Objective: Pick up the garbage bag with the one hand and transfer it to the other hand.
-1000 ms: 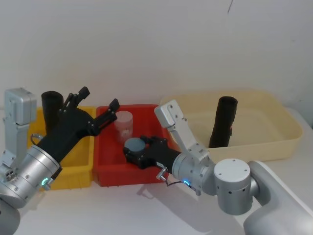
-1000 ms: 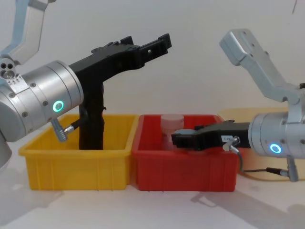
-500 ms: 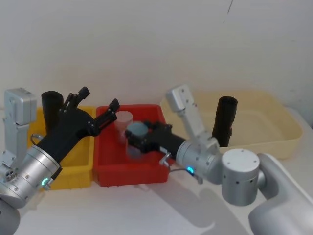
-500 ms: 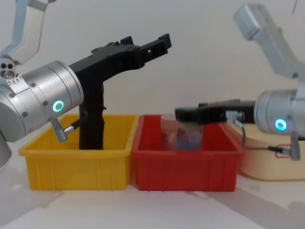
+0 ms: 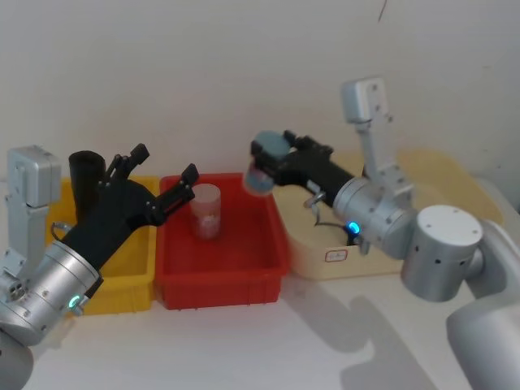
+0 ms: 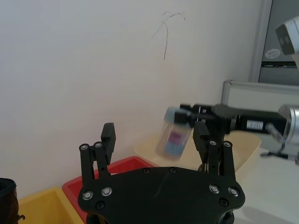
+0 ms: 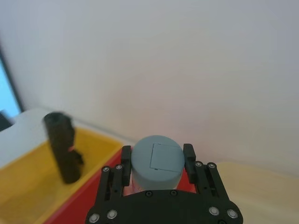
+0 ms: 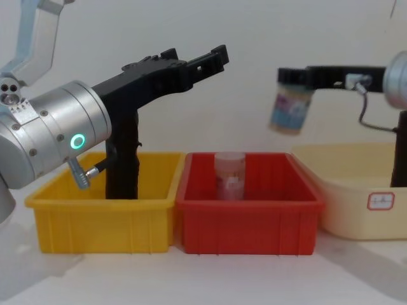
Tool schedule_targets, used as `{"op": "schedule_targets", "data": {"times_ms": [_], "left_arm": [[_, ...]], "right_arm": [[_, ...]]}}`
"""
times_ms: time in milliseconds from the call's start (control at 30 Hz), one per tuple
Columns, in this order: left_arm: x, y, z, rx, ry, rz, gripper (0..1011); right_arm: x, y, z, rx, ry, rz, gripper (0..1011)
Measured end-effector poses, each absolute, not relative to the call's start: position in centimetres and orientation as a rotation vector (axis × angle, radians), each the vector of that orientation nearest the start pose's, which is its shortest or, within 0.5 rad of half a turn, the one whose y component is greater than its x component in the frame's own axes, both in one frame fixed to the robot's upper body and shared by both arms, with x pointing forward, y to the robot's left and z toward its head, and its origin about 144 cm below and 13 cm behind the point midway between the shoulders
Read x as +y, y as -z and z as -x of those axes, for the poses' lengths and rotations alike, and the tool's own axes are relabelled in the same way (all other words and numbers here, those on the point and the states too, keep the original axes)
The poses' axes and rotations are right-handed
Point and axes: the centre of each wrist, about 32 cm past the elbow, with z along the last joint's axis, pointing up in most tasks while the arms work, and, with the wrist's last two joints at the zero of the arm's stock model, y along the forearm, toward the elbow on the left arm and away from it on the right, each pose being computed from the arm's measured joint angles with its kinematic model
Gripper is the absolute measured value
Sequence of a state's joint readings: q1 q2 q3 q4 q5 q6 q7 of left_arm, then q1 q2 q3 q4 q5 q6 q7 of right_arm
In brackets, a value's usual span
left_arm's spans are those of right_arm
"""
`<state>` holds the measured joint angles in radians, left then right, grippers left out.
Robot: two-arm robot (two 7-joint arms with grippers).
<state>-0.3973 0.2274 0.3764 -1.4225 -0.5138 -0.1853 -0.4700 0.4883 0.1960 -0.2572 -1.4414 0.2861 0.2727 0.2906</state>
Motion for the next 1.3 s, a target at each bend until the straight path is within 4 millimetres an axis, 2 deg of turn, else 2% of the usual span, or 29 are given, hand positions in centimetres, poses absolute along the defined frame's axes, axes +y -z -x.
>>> {"op": "schedule_targets", "data": {"times_ms": [267,500,1000,1133,1300], "left_arm": [[19.0,-122.4,-54.9,-0.144,-0.764,0.354,1000],[19.0,-122.4,-54.9,-0.144,-0.764,0.354,1000],[19.0,-122.4,-54.9,-0.144,-0.764,0.354,1001],[19.0,-122.4,-54.9,-0.144,-0.764,0.354,1001],[19.0,-122.4,-54.9,-0.144,-0.764,0.354,1000]], "right_arm": [[-23.4,-128.3,-58.1,-0.052,1.134,-0.026,647],[-24.8,-127.7,-58.7,-0.061,1.182,0.007,646],[-25.6,-125.6,-59.1,-0.096,1.197,0.129,652],[-25.7,-125.1,-59.2,-0.115,1.21,0.147,813],[-25.8,-124.6,-59.2,-0.126,1.225,0.147,931]]}}
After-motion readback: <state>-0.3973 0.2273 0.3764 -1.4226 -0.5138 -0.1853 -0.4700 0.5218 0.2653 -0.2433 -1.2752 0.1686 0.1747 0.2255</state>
